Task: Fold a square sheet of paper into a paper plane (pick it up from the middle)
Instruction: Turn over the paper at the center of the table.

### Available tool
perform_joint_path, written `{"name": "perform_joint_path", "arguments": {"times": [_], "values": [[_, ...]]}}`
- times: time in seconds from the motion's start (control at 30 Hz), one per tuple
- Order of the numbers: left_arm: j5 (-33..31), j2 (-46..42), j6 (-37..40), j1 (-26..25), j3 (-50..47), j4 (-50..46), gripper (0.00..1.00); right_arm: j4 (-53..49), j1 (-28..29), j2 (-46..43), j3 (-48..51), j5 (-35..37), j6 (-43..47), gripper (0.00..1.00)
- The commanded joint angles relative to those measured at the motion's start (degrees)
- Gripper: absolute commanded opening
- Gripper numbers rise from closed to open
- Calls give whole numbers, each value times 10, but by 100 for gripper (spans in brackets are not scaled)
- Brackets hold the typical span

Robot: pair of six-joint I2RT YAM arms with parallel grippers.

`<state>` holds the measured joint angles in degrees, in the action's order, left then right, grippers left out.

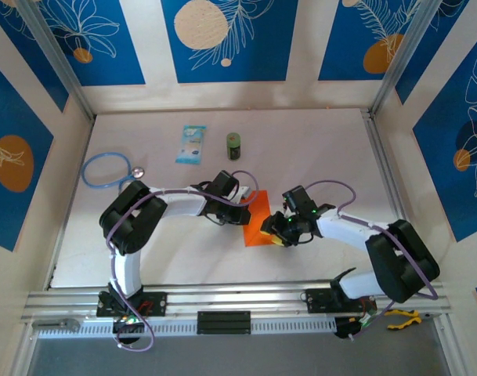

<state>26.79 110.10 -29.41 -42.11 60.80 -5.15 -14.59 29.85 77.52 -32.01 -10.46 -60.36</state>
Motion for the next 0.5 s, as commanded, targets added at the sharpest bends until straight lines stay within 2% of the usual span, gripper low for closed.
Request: {"name": "perform_joint_path", "arguments": {"times": [0.0,0.13,0.27,0.47], "values": [[-7,5,13,5,-13,-28,0,-34,-3,-10,8,-7,3,51],[-5,10,10,5,-11,-24,0,-17,0,-4,17,-15,-1,51],[-3,11,14,5,-7,-30,0,-25,2,16,7,7,1,50],[1,12,13,5,-8,-28,0,45,3,40,0,-21,7,50]]}}
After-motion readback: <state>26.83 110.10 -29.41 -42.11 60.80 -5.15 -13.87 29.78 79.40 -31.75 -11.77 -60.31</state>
